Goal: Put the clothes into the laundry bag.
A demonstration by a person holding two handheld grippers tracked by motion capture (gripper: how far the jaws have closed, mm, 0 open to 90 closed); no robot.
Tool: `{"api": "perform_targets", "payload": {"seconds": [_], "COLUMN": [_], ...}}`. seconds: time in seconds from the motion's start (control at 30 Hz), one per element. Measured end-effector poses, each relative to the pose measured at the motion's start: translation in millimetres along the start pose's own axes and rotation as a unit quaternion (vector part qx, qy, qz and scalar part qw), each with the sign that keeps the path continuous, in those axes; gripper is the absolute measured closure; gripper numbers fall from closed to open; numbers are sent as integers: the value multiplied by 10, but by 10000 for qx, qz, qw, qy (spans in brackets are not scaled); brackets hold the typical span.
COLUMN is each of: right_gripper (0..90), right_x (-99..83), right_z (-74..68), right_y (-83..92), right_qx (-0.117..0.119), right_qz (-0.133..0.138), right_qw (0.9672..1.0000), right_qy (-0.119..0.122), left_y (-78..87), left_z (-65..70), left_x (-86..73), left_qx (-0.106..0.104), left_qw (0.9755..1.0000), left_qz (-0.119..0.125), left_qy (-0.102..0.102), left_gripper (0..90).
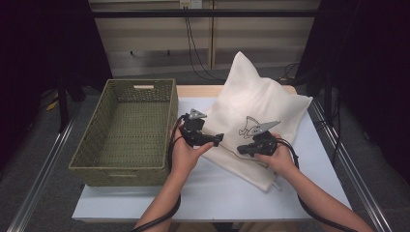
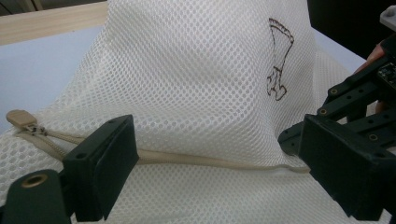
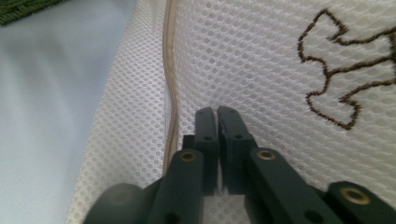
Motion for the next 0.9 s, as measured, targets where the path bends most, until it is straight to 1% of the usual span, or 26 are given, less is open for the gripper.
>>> {"api": "perform_targets", "payload": {"seconds": [0.03, 0.07, 0.1, 0.13, 0.17, 0.2, 0.23, 0.27, 0.3, 0.33, 0.37, 0.4, 0.43, 0.47, 0.5, 0.53, 0.57, 0.6, 0.63, 0.7, 0.73, 0.8, 0.9], "right_gripper": [832, 791, 762, 741, 723, 696, 667, 650, 635, 603, 573, 545, 513, 473, 414, 378, 363, 342, 316, 273, 262, 232, 222], "right_x": [13, 30, 46, 59, 68, 84, 98, 109, 119, 132, 139, 148, 154, 162, 173, 182, 187, 195, 198, 217, 225, 235, 252], "right_z": [0, 5, 8, 13, 19, 15, 20, 27, 29, 26, 30, 27, 21, 20, 10, 9, 6, -3, -5, -12, -16, -16, -16], "right_y": [17, 42, 62, 81, 98, 119, 136, 153, 166, 179, 183, 193, 196, 198, 198, 198, 196, 194, 196, 205, 209, 221, 254], "right_qx": [-12, -32, -59, -58, -89, -70, -76, -98, -78, -71, -112, -104, -50, -63, -44, -38, -31, -11, -21, -27, -24, -57, -101], "right_qz": [19, 54, 100, 125, 135, 178, 209, 217, 224, 232, 248, 244, 251, 257, 272, 298, 306, 309, 300, 353, 375, 368, 390], "right_qw": [10000, 10000, 9999, 9999, 9999, 9998, 9997, 9997, 9997, 9997, 9996, 9996, 9997, 9996, 9996, 9995, 9995, 9995, 9995, 9994, 9993, 9993, 9992], "right_qy": [48, 53, 4, 25, 37, -2, 26, 16, 41, 71, 71, 55, 55, 58, 17, 28, 35, -25, -34, -58, -60, -29, -19], "left_y": [6, 12, 15, 20, 27, 38, 38, 50, 60, 70, 81, 85, 91, 102, 105, 114, 120, 123, 124, 132, 132, 134, 139], "left_z": [-2, -6, -2, -5, -2, -5, -1, -12, -13, -22, -24, -24, -32, -33, -29, -36, -45, -46, -39, -38, -35, -36, -31], "left_x": [1, 3, 7, 6, 5, 1, 5, 1, 8, 8, 18, 22, 24, 30, 38, 37, 43, 48, 54, 61, 68, 70, 78], "left_qx": [8, 9, 17, 28, 1, -9, 9, 36, 16, 22, 19, 12, 36, 1, 8, 7, 5, 1, -24, -42, -60, -79, -101], "left_qw": [10000, 10000, 10000, 10000, 10000, 10000, 10000, 10000, 10000, 10000, 10000, 10000, 10000, 10000, 9999, 10000, 10000, 10000, 9999, 10000, 9999, 9999, 9999], "left_qz": [-2, 3, 36, 30, 39, 15, 54, 12, 45, 20, 63, 75, 62, 67, 108, 72, 74, 75, 90, 67, 98, 82, 106], "left_qy": [1, -14, 25, 2, 24, 4, 61, 22, 42, -8, 35, 61, 44, 41, 97, 64, 45, 51, 80, 44, 76, 61, 78], "left_gripper": [115, 114, 114, 114, 114, 114, 114, 114, 113, 113, 114, 113, 113, 112, 111, 111, 111, 110, 110, 107, 105, 104, 104]}}
Point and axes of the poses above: each handheld gripper's, and its own axes: y roughly backward along the jaws, x roughly out of its top, z roughly to its right, the point moved 7 cm from there along -y, roughly forward along the jaws
